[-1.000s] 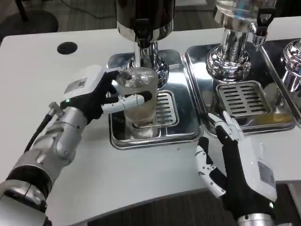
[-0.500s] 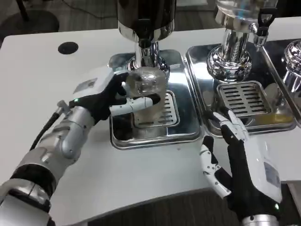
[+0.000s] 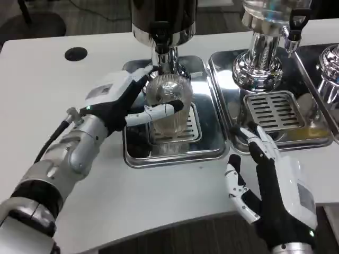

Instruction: Grasp the cup under the faucet to collect the drink, then remove the cup.

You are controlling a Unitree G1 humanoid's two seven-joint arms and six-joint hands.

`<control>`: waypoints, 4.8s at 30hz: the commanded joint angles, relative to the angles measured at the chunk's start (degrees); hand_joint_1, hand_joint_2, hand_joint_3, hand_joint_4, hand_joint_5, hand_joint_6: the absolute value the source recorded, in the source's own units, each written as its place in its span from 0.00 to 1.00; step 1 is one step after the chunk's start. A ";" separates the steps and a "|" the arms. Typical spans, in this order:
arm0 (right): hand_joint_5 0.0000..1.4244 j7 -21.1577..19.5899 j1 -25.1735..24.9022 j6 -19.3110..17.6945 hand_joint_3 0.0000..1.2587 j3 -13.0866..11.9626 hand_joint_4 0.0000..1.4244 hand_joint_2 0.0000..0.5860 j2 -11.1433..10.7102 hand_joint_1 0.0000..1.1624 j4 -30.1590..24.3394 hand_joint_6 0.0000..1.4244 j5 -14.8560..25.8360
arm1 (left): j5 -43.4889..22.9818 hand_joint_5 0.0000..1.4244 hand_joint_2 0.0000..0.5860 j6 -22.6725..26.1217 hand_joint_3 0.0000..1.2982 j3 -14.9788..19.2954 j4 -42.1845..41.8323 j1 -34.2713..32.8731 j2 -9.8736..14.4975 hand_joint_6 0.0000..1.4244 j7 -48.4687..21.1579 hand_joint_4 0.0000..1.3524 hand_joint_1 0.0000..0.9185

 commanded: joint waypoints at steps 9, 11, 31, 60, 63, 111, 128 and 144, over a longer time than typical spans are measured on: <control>0.06 0.62 -0.52 -0.45 0.19 -0.78 0.05 0.98 0.24 0.35 0.08 0.16 1.62 | -3.49 0.00 0.10 -4.38 0.01 4.95 -10.69 6.65 6.88 0.15 -1.77 0.00 0.00; 0.06 0.37 -0.64 -0.59 0.19 -0.72 0.05 0.98 0.07 0.35 -0.04 0.16 1.29 | -4.57 0.00 0.10 -5.34 0.03 6.16 -13.49 8.40 8.11 0.15 -2.79 0.00 0.00; 0.06 0.12 -2.38 -1.25 0.19 -1.02 0.06 0.97 -0.44 0.35 1.79 0.15 2.08 | -23.50 0.13 0.15 -14.91 0.12 16.35 -20.24 6.56 7.89 0.35 -24.06 0.09 0.04; 0.06 1.13 -5.05 -2.60 0.19 -1.32 0.06 0.97 0.71 0.36 5.60 0.16 5.73 | -26.88 0.20 0.10 -14.43 0.19 18.72 -23.38 6.64 11.78 0.34 -39.93 0.17 0.00; 0.06 2.64 -6.41 -4.10 0.19 -2.06 0.06 0.97 0.45 0.36 7.03 0.16 8.98 | -27.43 0.21 0.10 -14.16 0.19 18.90 -24.86 7.38 12.21 0.34 -40.72 0.17 0.00; 0.01 15.44 -38.05 -9.22 0.00 -5.28 0.00 0.33 0.13 0.51 40.34 0.12 20.55 | -30.64 0.21 0.11 -8.93 0.20 20.51 -33.41 11.87 12.94 0.34 -43.84 0.18 0.00; 0.00 13.75 -46.36 -13.77 0.00 -5.08 0.00 0.33 3.50 0.52 53.33 0.10 20.20 | -30.64 0.21 0.12 -8.34 0.20 20.56 -34.88 12.41 13.43 0.34 -44.22 0.18 0.00; 0.00 11.15 -50.33 -13.01 0.00 -4.95 0.00 0.33 4.41 0.52 57.85 0.09 19.73 | -30.93 0.21 0.13 -7.28 0.20 21.23 -36.54 13.39 13.48 0.34 -44.02 0.18 0.00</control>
